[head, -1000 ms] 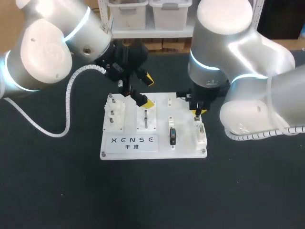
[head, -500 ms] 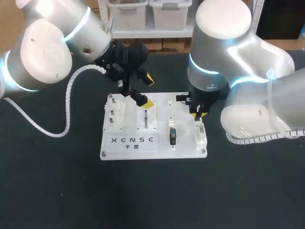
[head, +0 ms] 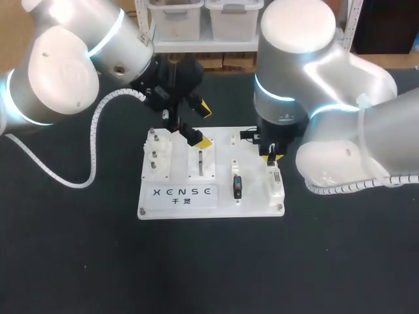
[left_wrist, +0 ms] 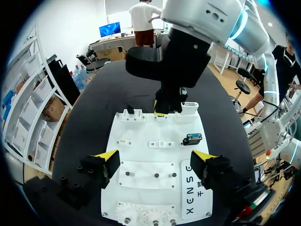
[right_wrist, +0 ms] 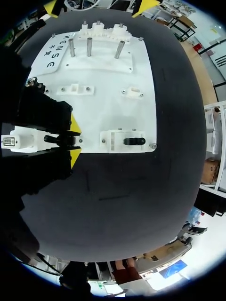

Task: Insert the USB connector, Ethernet cable, and multi-pin plug into their matching sockets one by one.

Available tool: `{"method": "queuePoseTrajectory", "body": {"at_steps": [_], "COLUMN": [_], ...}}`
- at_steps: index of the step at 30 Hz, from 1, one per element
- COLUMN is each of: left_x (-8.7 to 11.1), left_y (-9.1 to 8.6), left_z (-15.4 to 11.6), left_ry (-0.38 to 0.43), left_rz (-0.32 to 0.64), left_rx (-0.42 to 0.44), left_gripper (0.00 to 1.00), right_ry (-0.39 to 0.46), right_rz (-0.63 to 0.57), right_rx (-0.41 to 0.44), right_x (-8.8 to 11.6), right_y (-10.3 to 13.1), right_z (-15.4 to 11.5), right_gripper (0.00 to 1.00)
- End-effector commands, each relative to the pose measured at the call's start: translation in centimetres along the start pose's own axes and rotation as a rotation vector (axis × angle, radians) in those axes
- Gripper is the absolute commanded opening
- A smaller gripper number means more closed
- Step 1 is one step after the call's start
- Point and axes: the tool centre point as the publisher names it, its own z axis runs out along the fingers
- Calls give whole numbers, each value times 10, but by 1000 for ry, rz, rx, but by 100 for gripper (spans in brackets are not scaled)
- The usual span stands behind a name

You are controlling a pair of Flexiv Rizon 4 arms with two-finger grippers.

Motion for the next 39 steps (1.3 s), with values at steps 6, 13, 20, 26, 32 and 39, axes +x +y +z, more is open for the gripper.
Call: {"method": "queuePoseTrajectory", "body": {"at_steps": [6,13,20,26,32,39], "left_x": [-1,-1,-1,-1,-1,-1], "left_y": [1,1,1,1,1,1], "left_z": [0,0,0,0,0,0], "left_ry": [4,4,4,4,4,4], "left_rz": [0,0,0,0,0,0], "left_rx": [2,2,2,2,2,2], "left_gripper": [100,100,100,100,100,100], "right_ry": [-95,-125,-67,-11,26,59], "right_rz": [29,23,-22,-51,-65,-89], "right_rx": [-23,-58,-89,-108,-122,-106], "right_x": [-10,-8,12,35,51,65], "right_y": [-3,16,41,55,64,70], "right_z": [-28,-58,-71,-72,-61,-45], "right_gripper": [100,100,100,100,100,100]}}
